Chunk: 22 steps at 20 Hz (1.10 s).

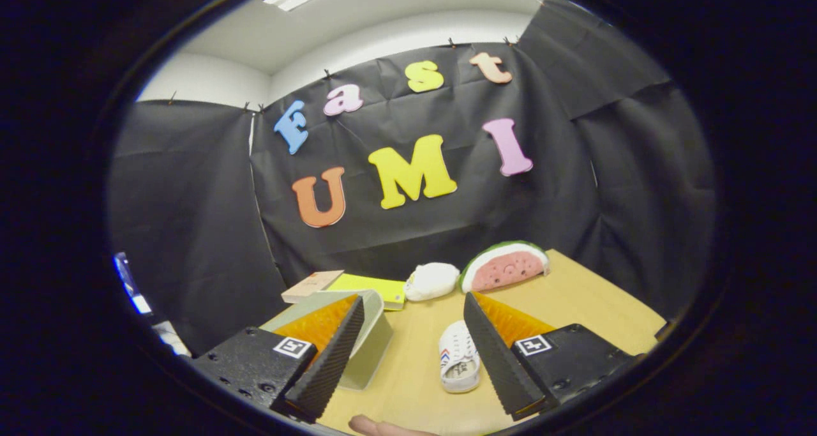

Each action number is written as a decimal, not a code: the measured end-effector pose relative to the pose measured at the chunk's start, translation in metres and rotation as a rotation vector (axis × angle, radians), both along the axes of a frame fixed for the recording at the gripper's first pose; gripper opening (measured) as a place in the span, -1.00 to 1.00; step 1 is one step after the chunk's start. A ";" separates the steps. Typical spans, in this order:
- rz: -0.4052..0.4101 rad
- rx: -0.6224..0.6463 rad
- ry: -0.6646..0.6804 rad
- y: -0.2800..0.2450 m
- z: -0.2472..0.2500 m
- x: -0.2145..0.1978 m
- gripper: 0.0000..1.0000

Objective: Open the storage box then place both shoes into the box .Put the left shoe in first, then the right shoe, with the right side of both shoes facing outward in a uniform manner.

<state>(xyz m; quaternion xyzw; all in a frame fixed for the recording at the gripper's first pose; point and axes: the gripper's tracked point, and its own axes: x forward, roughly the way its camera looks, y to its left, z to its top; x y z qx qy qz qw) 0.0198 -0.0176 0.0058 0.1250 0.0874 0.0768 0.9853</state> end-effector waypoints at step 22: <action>0.538 0.560 0.546 0.079 -0.095 0.193 0.98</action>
